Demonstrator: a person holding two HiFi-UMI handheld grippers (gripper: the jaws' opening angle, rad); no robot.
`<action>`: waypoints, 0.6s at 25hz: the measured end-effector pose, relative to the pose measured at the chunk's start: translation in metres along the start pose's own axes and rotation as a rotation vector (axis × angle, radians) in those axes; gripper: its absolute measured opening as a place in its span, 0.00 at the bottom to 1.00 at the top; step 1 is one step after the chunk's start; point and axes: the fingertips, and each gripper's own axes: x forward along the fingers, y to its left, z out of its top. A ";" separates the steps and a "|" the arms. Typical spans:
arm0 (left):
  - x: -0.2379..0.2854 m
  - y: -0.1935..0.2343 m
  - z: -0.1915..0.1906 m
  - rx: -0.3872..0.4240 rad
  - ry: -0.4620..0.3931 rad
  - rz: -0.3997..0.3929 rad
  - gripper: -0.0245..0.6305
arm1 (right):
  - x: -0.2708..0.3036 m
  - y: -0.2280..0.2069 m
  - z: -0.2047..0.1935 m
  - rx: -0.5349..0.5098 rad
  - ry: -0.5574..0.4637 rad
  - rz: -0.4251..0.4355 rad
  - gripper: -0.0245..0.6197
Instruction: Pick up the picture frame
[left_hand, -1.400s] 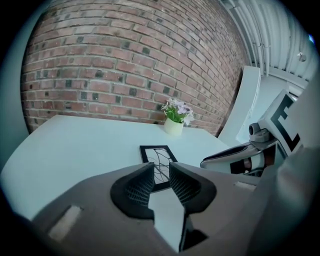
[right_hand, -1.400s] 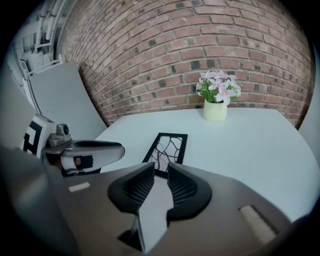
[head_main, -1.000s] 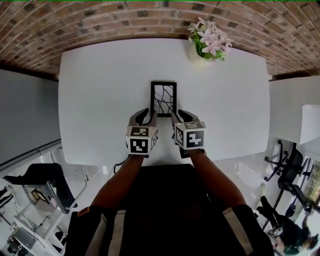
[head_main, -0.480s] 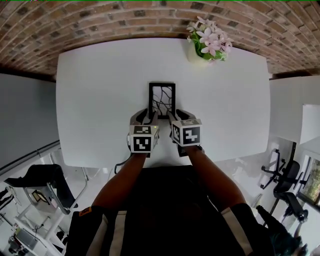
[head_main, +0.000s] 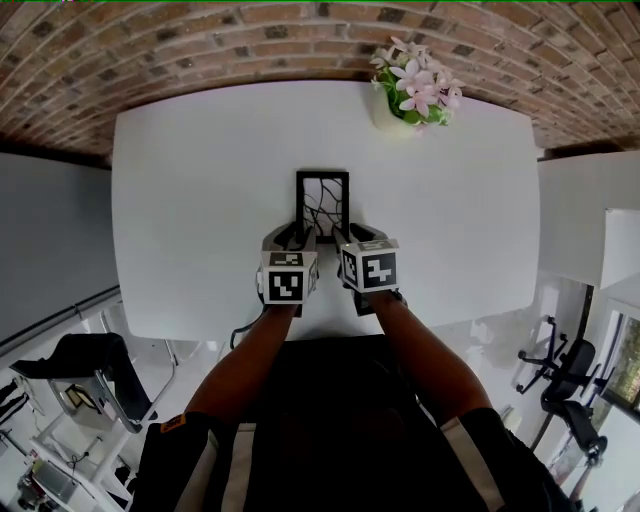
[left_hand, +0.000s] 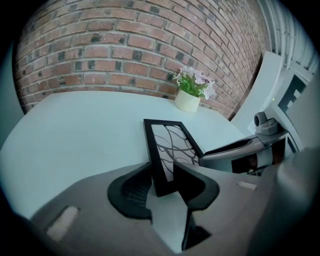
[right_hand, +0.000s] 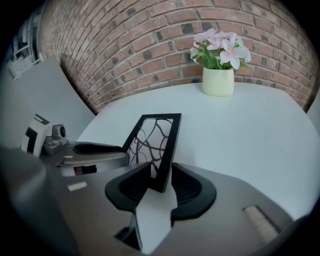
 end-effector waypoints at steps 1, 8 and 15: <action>0.000 0.000 0.000 -0.006 0.001 -0.001 0.25 | 0.000 0.000 0.000 0.001 0.001 0.003 0.24; 0.001 0.000 0.000 -0.028 -0.011 -0.002 0.24 | 0.002 0.000 0.000 0.012 0.015 0.028 0.22; -0.009 -0.013 0.009 0.020 -0.042 -0.014 0.23 | -0.016 -0.002 0.004 0.031 -0.028 -0.002 0.22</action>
